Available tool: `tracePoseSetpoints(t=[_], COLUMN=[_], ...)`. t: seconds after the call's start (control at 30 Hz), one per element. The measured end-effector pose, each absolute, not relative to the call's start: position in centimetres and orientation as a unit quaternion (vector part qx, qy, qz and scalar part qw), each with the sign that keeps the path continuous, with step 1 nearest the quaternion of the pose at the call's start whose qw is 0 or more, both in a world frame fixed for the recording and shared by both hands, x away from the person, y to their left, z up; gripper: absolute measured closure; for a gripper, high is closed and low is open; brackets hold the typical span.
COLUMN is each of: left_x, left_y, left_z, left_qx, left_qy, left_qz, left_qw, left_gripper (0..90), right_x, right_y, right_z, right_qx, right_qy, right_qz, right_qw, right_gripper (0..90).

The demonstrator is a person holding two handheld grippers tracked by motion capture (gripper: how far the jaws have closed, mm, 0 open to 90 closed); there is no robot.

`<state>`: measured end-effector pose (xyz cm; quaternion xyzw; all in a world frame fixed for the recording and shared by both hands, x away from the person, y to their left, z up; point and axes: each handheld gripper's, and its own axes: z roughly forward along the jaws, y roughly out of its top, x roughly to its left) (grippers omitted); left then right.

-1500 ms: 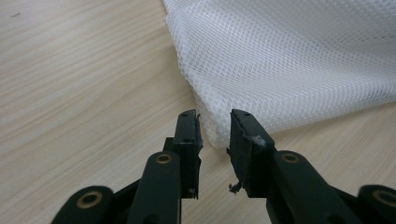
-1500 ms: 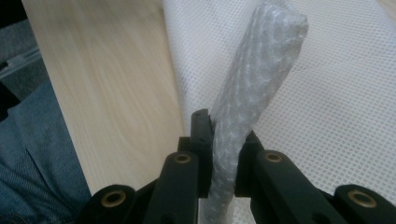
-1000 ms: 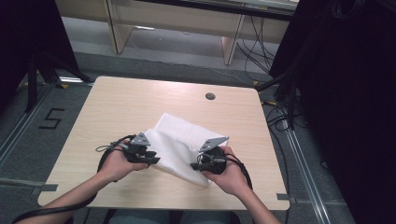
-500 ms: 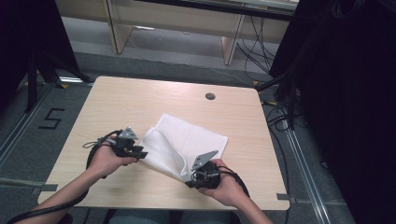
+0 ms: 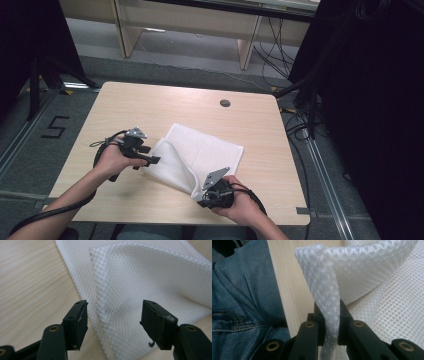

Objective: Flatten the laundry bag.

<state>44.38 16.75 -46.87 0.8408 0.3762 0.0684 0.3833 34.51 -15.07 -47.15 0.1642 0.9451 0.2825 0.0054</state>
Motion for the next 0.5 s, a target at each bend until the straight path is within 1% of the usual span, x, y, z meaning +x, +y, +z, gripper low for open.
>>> tracePoseSetpoints(t=[0.03, 0.27, 0.3, 0.4, 0.43, 0.5], left_x=[44.6, 45.5, 45.7, 46.6, 46.6, 47.0], left_y=[16.8, 16.4, 16.2, 16.0, 16.0, 15.6], left_z=[-46.8, -46.6, -46.8, -47.2, -47.2, -47.5], left_qx=[0.841, 0.848, 0.846, 0.860, 0.860, 0.853], left_qy=[0.374, 0.360, 0.363, 0.348, 0.348, 0.359], left_qz=[0.067, 0.058, 0.052, 0.043, 0.043, 0.024], left_qw=[0.386, 0.384, 0.387, 0.372, 0.372, 0.378], left_gripper=[36.8, 36.7, 37.3, 39.6, 40.4, 43.8], right_x=[34.4, 34.4, 34.4, 34.4, 34.4, 34.5], right_y=[-15.1, -15.0, -15.1, -15.1, -15.1, -15.1], right_z=[-47.2, -47.4, -47.4, -47.4, -47.4, -47.5], right_qx=[0.174, 0.174, 0.173, 0.171, 0.171, 0.168], right_qy=[0.944, 0.944, 0.944, 0.944, 0.944, 0.945], right_qz=[0.280, 0.282, 0.282, 0.283, 0.283, 0.280], right_qw=[-0.003, -0.006, -0.006, -0.006, -0.006, -0.006], right_gripper=[83.3, 83.3, 83.3, 83.4, 83.4, 83.4])
